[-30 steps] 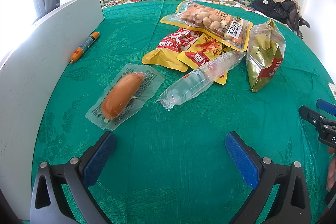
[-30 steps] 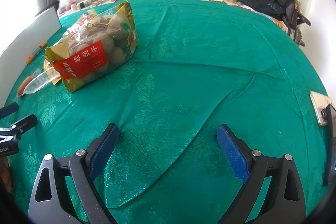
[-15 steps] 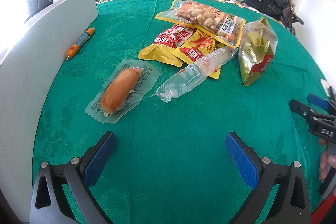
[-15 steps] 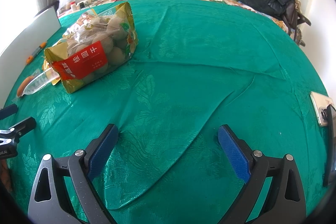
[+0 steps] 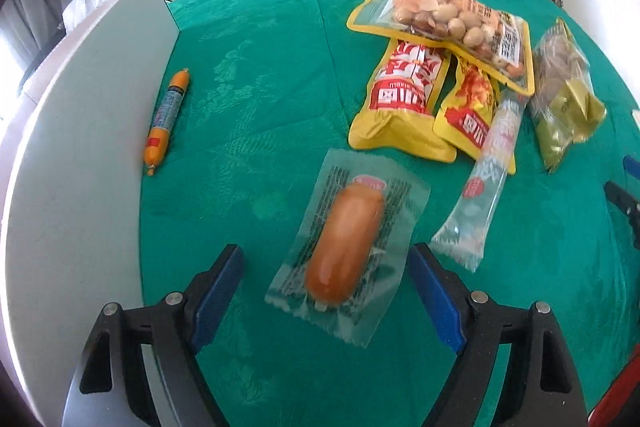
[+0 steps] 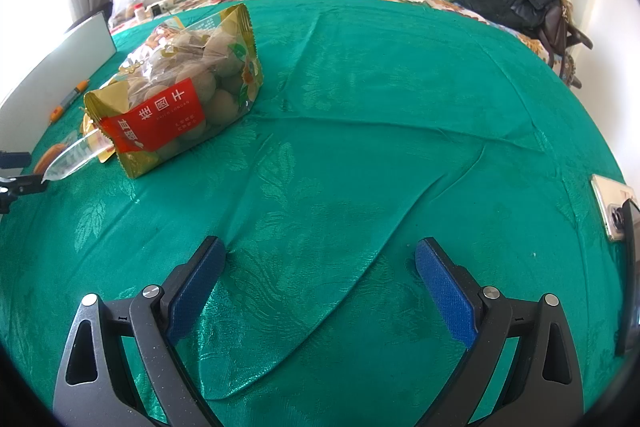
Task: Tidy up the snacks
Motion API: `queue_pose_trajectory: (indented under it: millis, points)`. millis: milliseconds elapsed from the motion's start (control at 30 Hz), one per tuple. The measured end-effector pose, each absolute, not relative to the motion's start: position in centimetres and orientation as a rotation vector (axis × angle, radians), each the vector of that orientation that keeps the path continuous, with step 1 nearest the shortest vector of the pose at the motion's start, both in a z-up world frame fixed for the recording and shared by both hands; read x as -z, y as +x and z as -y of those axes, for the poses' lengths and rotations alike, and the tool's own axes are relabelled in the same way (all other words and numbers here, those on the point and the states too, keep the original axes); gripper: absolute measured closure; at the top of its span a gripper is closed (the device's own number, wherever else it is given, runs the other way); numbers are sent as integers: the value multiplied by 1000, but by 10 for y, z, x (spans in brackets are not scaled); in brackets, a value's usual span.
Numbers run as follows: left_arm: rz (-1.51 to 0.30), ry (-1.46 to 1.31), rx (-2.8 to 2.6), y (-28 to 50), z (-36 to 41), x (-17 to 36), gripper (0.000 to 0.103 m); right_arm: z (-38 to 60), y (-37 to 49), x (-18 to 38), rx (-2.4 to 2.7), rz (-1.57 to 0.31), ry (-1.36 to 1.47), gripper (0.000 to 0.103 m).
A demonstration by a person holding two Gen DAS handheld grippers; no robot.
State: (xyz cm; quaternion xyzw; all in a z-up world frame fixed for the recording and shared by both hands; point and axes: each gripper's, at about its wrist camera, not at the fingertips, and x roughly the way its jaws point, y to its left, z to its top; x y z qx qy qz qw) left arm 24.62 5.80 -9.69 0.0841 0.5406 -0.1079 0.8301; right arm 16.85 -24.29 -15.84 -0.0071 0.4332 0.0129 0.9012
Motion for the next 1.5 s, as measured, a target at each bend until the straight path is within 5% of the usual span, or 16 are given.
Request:
queue_pose_trajectory:
  millis: [133, 200, 300, 467, 567, 667, 800, 967, 1500]
  points:
    - [-1133, 103, 226, 253, -63, 98, 21, 243, 169, 158, -27, -896, -15, 5]
    - [-1105, 125, 259, 245, -58, 95, 46, 243, 169, 158, -27, -896, -15, 5]
    - [-1102, 129, 238, 231, -55, 88, 62, 243, 169, 158, -27, -896, -15, 5]
    - [-1126, -9, 158, 195, -65, 81, 71, 243, 169, 158, -27, -896, -15, 5]
    - [-1086, -3, 131, 176, -62, 83, 64, 243, 168, 158, -27, -896, -15, 5]
    - [-1081, -21, 126, 181, -63, 92, 19, 243, 169, 158, -27, -896, -15, 5]
    - [-1054, 16, 82, 194, -65, 101, 16, 243, 169, 158, -27, -896, -15, 5]
    - [-970, 8, 45, 191, -74, 109, 0, 243, 169, 158, -27, -896, -15, 5]
    - [-951, 3, 30, 195, -76, 110, 0, 243, 169, 158, -27, -896, -16, 5]
